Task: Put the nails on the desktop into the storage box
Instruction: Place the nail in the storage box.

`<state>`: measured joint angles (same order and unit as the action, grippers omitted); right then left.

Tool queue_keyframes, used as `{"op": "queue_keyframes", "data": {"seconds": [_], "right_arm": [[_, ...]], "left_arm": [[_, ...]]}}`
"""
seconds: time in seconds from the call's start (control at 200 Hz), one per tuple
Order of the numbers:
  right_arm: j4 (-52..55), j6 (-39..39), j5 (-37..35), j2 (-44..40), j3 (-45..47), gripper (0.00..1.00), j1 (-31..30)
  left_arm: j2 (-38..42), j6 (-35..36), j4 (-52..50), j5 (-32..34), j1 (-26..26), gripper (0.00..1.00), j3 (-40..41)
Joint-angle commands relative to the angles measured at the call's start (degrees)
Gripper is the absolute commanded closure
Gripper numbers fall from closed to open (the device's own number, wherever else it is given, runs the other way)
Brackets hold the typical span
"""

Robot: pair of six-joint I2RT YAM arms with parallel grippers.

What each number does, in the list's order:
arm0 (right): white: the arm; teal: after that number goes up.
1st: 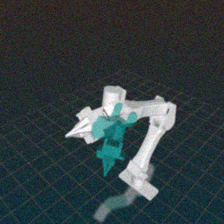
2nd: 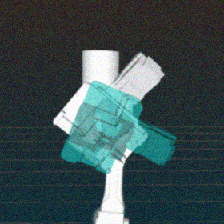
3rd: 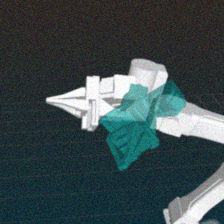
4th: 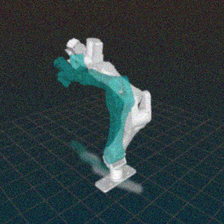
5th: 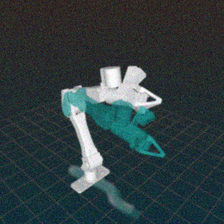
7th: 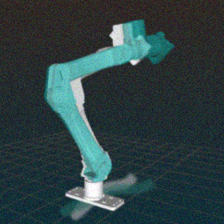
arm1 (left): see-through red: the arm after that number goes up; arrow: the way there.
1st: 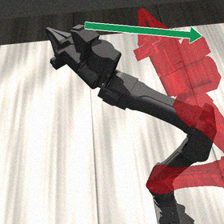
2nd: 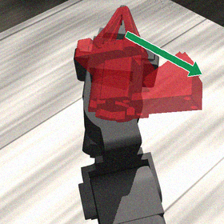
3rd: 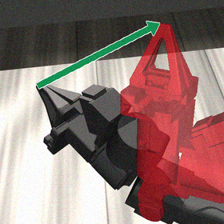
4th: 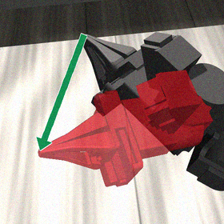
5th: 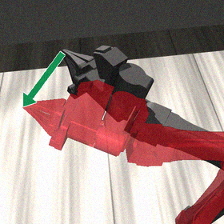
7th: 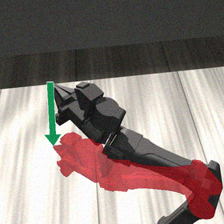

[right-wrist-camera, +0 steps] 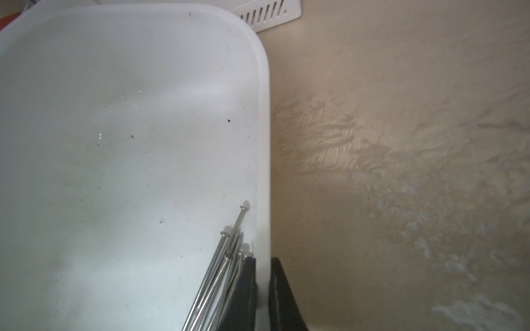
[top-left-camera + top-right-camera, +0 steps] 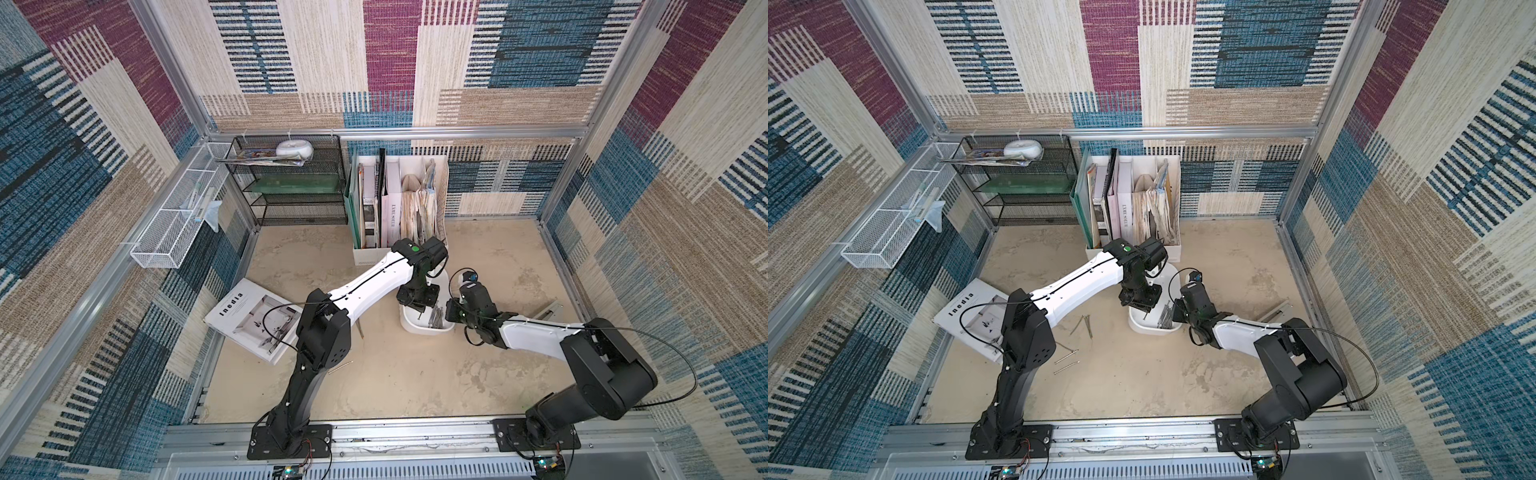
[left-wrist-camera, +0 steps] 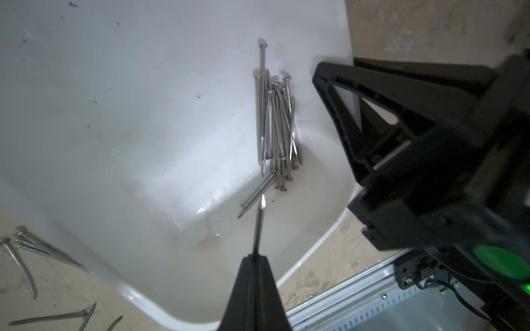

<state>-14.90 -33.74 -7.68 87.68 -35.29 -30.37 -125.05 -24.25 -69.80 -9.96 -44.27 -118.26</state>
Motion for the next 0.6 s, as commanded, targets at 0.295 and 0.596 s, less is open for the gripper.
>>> {"op": "queue_keyframes", "data": {"seconds": [0.295,0.596], "right_arm": [[4.3,0.2,-0.2,-0.1,0.4,1.0,-0.2],[4.7,0.3,-0.6,-0.7,0.7,1.0,-0.3]], "left_arm": [[0.9,-10.1,11.2,-3.0,0.8,1.0,11.2],[9.4,-11.3,10.9,-2.1,1.6,0.74,14.1]]}}
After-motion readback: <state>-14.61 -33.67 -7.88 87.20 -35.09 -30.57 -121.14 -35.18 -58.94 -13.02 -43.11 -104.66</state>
